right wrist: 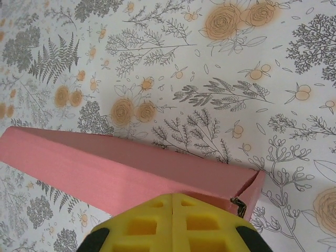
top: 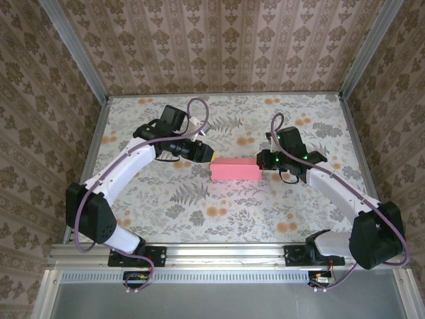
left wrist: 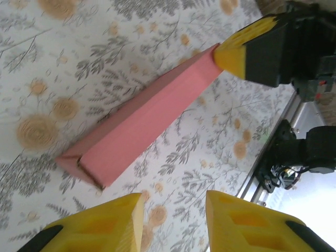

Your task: Fold the paper box

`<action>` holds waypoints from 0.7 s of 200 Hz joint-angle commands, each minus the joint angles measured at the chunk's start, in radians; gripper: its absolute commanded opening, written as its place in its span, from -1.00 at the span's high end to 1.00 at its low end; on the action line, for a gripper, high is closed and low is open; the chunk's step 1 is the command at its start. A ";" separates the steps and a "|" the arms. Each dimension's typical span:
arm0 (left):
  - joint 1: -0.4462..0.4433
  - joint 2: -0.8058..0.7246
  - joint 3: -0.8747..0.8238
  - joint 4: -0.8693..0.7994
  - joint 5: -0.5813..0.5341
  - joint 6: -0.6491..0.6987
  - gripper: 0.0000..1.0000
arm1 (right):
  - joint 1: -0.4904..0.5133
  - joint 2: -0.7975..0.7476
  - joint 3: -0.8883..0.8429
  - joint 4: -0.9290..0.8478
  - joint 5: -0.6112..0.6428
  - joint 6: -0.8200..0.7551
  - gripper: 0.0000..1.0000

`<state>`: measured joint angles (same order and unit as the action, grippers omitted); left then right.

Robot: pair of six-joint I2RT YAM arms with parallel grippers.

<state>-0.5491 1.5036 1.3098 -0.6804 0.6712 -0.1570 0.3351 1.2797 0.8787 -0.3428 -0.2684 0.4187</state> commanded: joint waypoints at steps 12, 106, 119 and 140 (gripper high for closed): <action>-0.003 0.021 -0.068 0.187 0.056 -0.043 0.31 | -0.002 -0.007 -0.060 -0.012 -0.023 0.010 0.88; -0.020 0.104 -0.091 0.243 0.060 -0.046 0.38 | -0.002 -0.002 -0.074 -0.011 -0.008 0.013 0.87; -0.021 0.111 -0.096 0.237 0.056 -0.041 0.40 | -0.002 -0.002 -0.073 -0.010 -0.008 0.014 0.87; -0.020 0.119 -0.100 0.224 0.041 -0.031 0.43 | -0.002 -0.002 -0.072 -0.014 -0.005 0.011 0.87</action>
<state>-0.5682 1.6051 1.2240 -0.4549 0.7036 -0.1913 0.3351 1.2575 0.8402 -0.2932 -0.2741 0.4232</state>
